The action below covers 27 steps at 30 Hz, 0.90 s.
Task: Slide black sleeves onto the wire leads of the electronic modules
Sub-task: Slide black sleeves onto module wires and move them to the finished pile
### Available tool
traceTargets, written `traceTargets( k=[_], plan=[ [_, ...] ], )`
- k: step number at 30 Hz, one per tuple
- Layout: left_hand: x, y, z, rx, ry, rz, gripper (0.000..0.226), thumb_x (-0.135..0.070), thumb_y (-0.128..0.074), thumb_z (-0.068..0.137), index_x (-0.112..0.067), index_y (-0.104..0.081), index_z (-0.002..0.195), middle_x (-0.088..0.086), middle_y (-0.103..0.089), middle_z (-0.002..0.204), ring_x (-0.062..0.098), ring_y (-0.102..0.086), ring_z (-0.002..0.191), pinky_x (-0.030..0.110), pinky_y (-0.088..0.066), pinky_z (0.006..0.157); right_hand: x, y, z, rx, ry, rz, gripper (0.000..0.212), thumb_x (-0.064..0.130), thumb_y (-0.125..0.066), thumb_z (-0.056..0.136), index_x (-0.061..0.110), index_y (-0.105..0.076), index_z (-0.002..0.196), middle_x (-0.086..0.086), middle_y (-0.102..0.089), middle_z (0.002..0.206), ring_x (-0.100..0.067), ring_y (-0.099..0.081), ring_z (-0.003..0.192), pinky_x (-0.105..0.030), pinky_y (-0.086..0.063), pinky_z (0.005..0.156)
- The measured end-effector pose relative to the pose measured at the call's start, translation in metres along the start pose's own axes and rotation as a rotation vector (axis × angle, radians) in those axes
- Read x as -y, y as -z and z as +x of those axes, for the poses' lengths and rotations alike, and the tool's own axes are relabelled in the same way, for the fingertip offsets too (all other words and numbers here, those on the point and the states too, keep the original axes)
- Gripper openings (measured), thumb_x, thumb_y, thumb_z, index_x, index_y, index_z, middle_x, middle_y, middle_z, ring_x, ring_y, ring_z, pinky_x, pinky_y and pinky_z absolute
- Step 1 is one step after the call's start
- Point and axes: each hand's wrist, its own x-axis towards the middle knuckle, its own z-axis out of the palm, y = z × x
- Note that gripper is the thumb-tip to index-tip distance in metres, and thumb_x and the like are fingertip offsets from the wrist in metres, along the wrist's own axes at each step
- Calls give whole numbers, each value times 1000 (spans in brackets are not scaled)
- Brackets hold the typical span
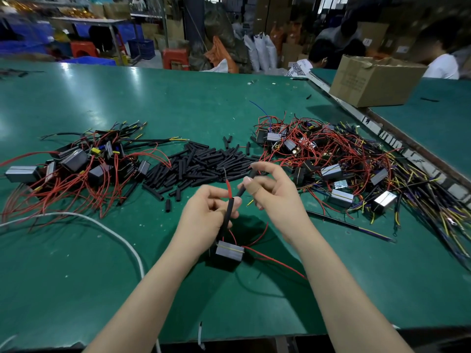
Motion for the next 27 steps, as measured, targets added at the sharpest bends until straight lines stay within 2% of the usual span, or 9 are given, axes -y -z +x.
traceTargets(
  k=[4,10,13,15,17,20,22,25,27],
  plan=[
    [5,0,3,4,-32,9,30,-14,-72,82,-18,-44,92,-4,-63,57,12,-62,56,21,-49,51,-2,2,-3,20,-25,-32,27,15,-64,91,20,-50,113,3,-72,77,-7,-44,54,-17,-38,51],
    [10,0,5,54,-60,71,17,-23,-73,80,-21,-57,86,-8,-62,56,8,-60,56,23,-49,55,-1,8,-6,92,-9,-73,20,16,-67,88,22,-56,104,12,-70,71,0,-48,54,-11,-39,53],
    [9,2,4,65,-78,156,13,-33,-69,82,-26,-64,72,-9,-62,57,8,-56,57,32,-50,62,-3,10,-6,74,44,-52,4,19,-61,92,21,-62,95,13,-70,74,2,-54,59,-10,-41,55],
    [7,2,3,90,-78,210,14,-38,-68,83,-28,-65,72,-8,-61,59,11,-56,61,37,-52,67,-4,12,-4,10,67,-79,8,23,-59,93,22,-66,88,14,-65,71,1,-53,61,-9,-40,57],
    [5,3,3,128,-95,275,15,-38,-67,84,-29,-64,72,-10,-60,60,9,-54,62,32,-49,66,-6,15,-3,-45,72,-136,12,25,-62,92,25,-68,82,13,-60,65,-2,-51,61,-11,-39,57],
    [3,10,3,157,-200,523,23,-36,-69,83,-33,-60,62,-13,-57,68,-3,-52,65,10,-37,65,-7,17,1,-118,62,-121,15,24,-59,94,23,-66,81,13,-67,69,2,-53,59,-8,-40,56],
    [4,14,2,129,-250,580,20,-34,-69,83,-34,-60,66,-10,-58,74,-2,-53,72,14,-37,68,-5,18,3,-140,19,-103,14,26,-57,95,23,-65,84,14,-69,73,2,-54,58,-9,-40,56],
    [6,16,2,62,-216,496,14,-30,-69,84,-31,-65,71,-7,-59,73,8,-55,69,25,-45,68,-6,14,0,27,-107,-128,18,41,-56,90,26,-63,97,17,-69,77,2,-55,59,-16,-40,54],
    [6,14,4,57,-225,498,16,-28,-69,84,-33,-65,70,-8,-61,73,9,-56,71,24,-44,69,-7,9,-5,160,-105,-185,24,40,-57,90,19,-66,98,15,-64,66,2,-52,54,-14,-38,52]
  ],
)
